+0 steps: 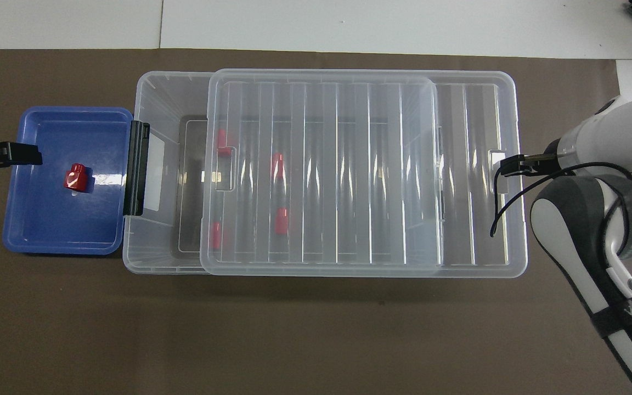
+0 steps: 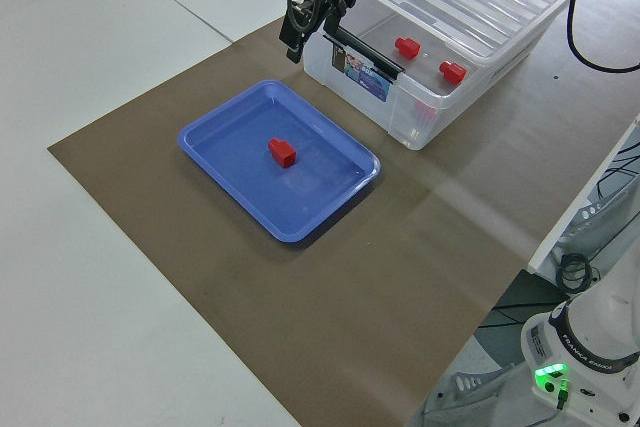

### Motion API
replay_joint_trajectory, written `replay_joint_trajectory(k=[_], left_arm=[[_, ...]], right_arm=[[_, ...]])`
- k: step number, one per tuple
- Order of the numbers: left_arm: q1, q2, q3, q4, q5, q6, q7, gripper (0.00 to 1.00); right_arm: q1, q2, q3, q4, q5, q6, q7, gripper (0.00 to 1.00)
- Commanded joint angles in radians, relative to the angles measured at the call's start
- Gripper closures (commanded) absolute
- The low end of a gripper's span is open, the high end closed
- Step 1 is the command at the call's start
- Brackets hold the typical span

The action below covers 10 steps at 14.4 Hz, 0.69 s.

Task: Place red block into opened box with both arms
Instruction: 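Reach the left gripper down and grasp the red block in the tray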

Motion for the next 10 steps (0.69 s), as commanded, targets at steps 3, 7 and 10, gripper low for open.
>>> replay_joint_trajectory(k=[3, 7, 10], left_arm=[[0.037, 0.047, -0.005, -0.13, -0.004, 0.201, 0.139, 0.0], [0.065, 0.112, -0.005, -0.197, -0.004, 0.34, 0.192, 0.0], [0.062, 0.193, -0.005, -0.203, -0.004, 0.432, 0.183, 0.0]], right_arm=[[-0.041, -0.01, 0.002, -0.002, -0.026, -0.027, -0.049, 0.0], [-0.055, -0.01, 0.0, -0.002, -0.031, -0.035, -0.065, 0.0], [-0.058, -0.012, -0.003, 0.005, -0.032, -0.058, -0.066, 0.0]])
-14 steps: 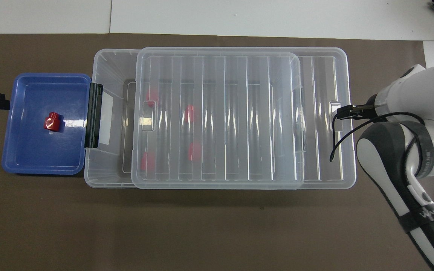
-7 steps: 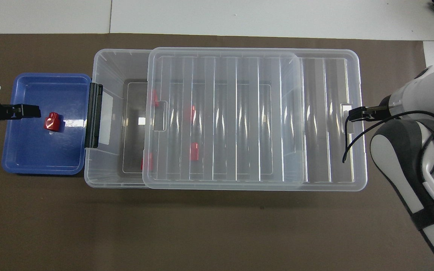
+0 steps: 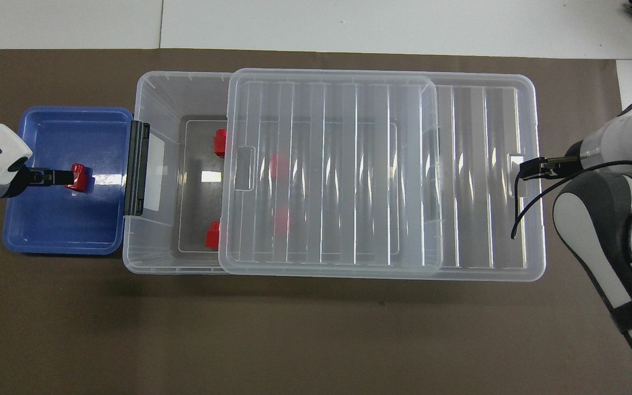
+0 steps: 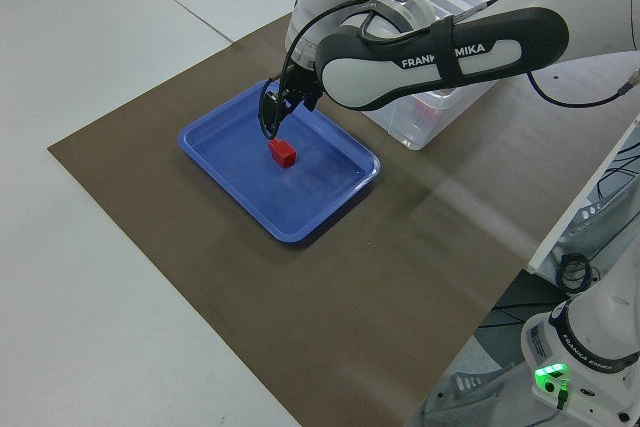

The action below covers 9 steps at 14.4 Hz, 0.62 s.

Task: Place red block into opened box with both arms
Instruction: 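Reach the left gripper down and grasp the red block in the tray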

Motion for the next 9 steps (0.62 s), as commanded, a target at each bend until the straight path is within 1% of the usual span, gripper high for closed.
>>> replay_joint_trajectory(k=[1, 3, 7, 9], left_arm=[[0.004, 0.066, -0.006, -0.012, -0.005, 0.094, 0.009, 0.0], [0.011, 0.086, -0.006, -0.025, -0.004, 0.111, 0.018, 0.0], [0.009, 0.094, -0.006, -0.033, -0.005, 0.129, 0.015, 0.01], [0.009, 0.104, -0.006, -0.044, -0.004, 0.16, 0.015, 0.01]], right_arm=[[-0.012, -0.01, -0.001, 0.006, -0.031, -0.034, -0.02, 0.0], [-0.019, -0.011, -0.001, 0.011, -0.031, -0.041, -0.02, 0.0], [-0.033, -0.018, 0.0, 0.011, -0.031, -0.049, -0.02, 0.0], [-0.033, -0.018, 0.0, 0.009, -0.031, -0.049, -0.02, 0.0]])
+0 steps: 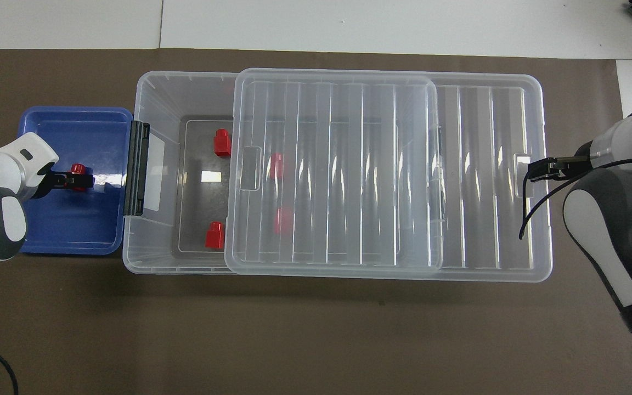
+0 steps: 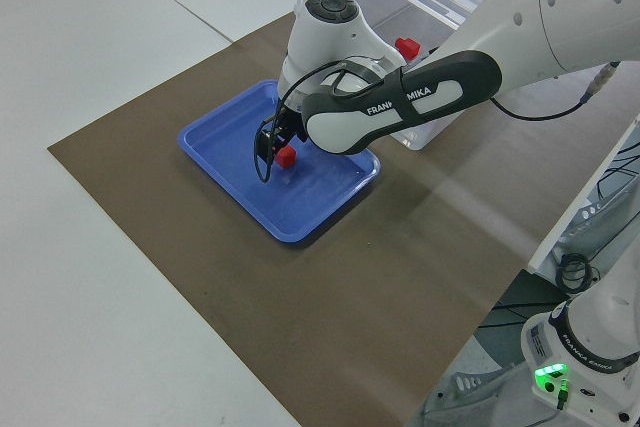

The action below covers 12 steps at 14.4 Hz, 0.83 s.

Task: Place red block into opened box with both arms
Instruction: 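Reach the left gripper down and grasp the red block in the tray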

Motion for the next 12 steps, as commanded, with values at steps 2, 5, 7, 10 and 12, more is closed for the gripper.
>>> replay_joint_trajectory(k=[2, 5, 7, 10, 12], left_arm=[[0.007, 0.004, -0.004, -0.051, -0.004, 0.098, 0.015, 0.02], [0.007, 0.013, -0.004, -0.052, -0.005, 0.107, 0.01, 0.27], [0.009, 0.013, -0.004, -0.049, -0.005, 0.104, -0.008, 0.88], [0.01, 0.012, -0.004, -0.045, -0.005, 0.087, -0.022, 1.0], [0.01, 0.009, -0.004, -0.017, -0.005, 0.034, -0.057, 1.0]], right_arm=[[-0.017, -0.016, 0.001, -0.003, -0.039, -0.028, -0.022, 0.0], [-0.021, -0.016, 0.001, -0.001, -0.065, -0.032, -0.025, 0.0], [-0.021, -0.016, 0.001, -0.001, -0.07, -0.035, -0.03, 0.0], [-0.021, -0.016, 0.001, 0.0, -0.082, -0.041, -0.03, 0.0], [-0.021, -0.016, 0.003, 0.011, -0.093, -0.051, -0.03, 0.0]])
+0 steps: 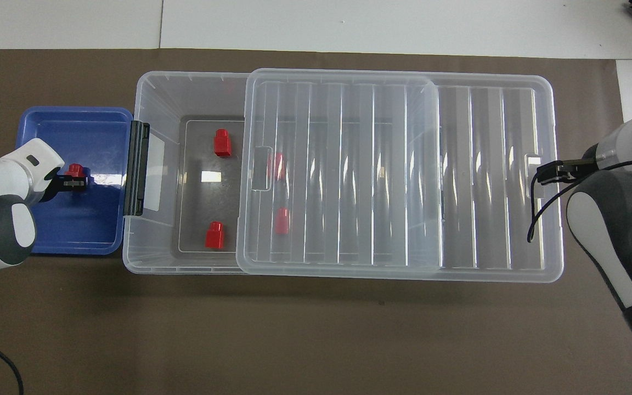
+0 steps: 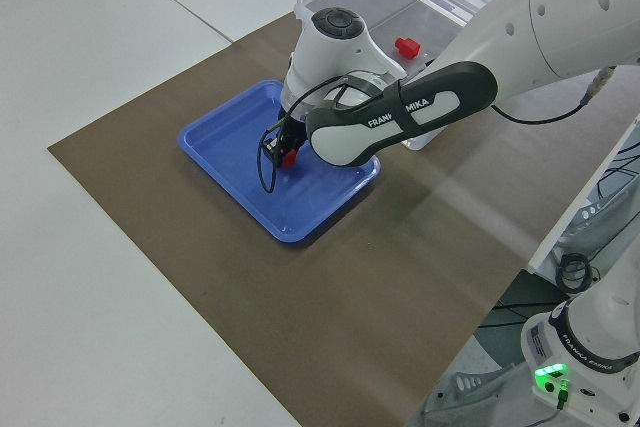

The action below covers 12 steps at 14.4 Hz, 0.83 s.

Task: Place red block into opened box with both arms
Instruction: 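Reach the left gripper down and grasp the red block in the tray, then lift the red block with the left gripper over the open box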

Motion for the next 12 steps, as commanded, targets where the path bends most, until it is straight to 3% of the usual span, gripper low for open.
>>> replay_joint_trajectory(k=[1, 8, 10, 12], left_arm=[[0.008, -0.012, -0.004, 0.049, -0.005, -0.1, -0.075, 1.0], [-0.03, -0.078, -0.038, 0.491, -0.014, -0.759, -0.314, 1.0], [-0.067, -0.08, -0.064, 0.562, -0.022, -0.834, -0.444, 1.0], [-0.105, -0.08, -0.104, 0.588, -0.039, -0.829, -0.617, 1.0]], right_arm=[[-0.013, -0.015, 0.003, 0.009, -0.024, -0.031, -0.028, 0.0], [-0.008, -0.027, 0.008, 0.038, -0.006, -0.065, -0.019, 0.0], [-0.005, -0.066, 0.011, 0.066, 0.032, -0.1, -0.018, 0.0], [-0.005, -0.095, 0.011, 0.125, 0.103, -0.176, -0.016, 0.0]])
